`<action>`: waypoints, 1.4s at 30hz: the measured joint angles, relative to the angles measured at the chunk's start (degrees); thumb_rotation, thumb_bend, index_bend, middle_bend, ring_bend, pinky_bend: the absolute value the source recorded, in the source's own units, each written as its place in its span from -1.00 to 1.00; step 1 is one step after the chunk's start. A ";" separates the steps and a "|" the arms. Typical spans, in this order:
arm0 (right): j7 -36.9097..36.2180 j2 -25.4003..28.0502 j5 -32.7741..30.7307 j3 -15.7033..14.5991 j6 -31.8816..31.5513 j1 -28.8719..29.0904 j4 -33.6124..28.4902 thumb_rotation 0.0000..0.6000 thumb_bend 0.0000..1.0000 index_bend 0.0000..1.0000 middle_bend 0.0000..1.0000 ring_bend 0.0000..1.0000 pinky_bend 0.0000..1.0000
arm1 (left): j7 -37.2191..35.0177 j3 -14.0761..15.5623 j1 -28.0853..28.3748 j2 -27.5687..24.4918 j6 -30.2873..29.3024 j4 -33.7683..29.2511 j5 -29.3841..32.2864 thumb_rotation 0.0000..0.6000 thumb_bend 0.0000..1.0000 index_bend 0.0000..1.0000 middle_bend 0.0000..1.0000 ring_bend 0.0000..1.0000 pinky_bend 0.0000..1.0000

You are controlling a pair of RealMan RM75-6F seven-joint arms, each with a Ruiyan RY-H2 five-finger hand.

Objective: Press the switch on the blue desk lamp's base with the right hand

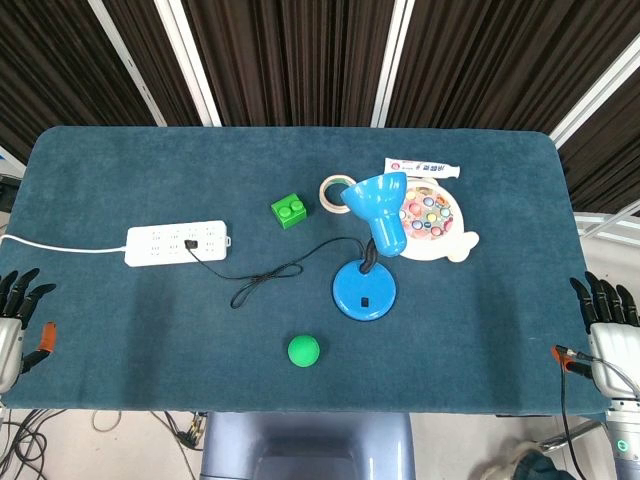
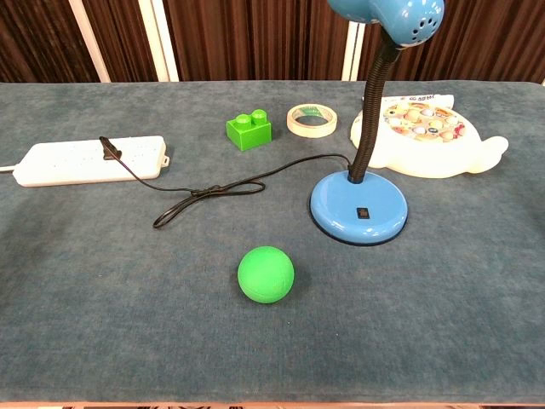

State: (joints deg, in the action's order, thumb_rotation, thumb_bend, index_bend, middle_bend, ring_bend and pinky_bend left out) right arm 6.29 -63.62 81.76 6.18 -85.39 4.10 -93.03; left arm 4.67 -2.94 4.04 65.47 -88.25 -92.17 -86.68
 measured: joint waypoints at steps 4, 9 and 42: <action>0.27 -0.05 -0.02 -0.14 0.26 0.06 -0.11 1.00 -0.62 -0.86 -1.00 -1.00 -1.00 | 0.05 0.20 0.01 -0.03 0.08 -0.10 -0.30 1.00 -0.01 -0.56 -0.88 -1.00 -1.00; 0.74 -0.06 0.34 -0.44 0.39 0.10 -0.36 1.00 -0.62 -0.87 -1.00 -1.00 -1.00 | 0.01 0.20 -0.07 -0.02 -0.16 -0.09 -0.41 1.00 -0.01 -0.56 -0.88 -1.00 -1.00; -1.67 5.10 4.35 -4.13 13.50 5.84 -5.18 1.00 0.03 -1.00 0.31 0.55 -0.17 | 0.91 -0.76 0.31 0.21 1.40 -1.79 2.54 1.00 -0.02 -0.59 -0.88 -1.00 -1.00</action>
State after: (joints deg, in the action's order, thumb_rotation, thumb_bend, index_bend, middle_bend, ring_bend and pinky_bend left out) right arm 4.62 -58.52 86.11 2.05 -71.89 9.94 -98.21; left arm 5.58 -3.70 4.35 65.68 -86.85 -93.96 -84.14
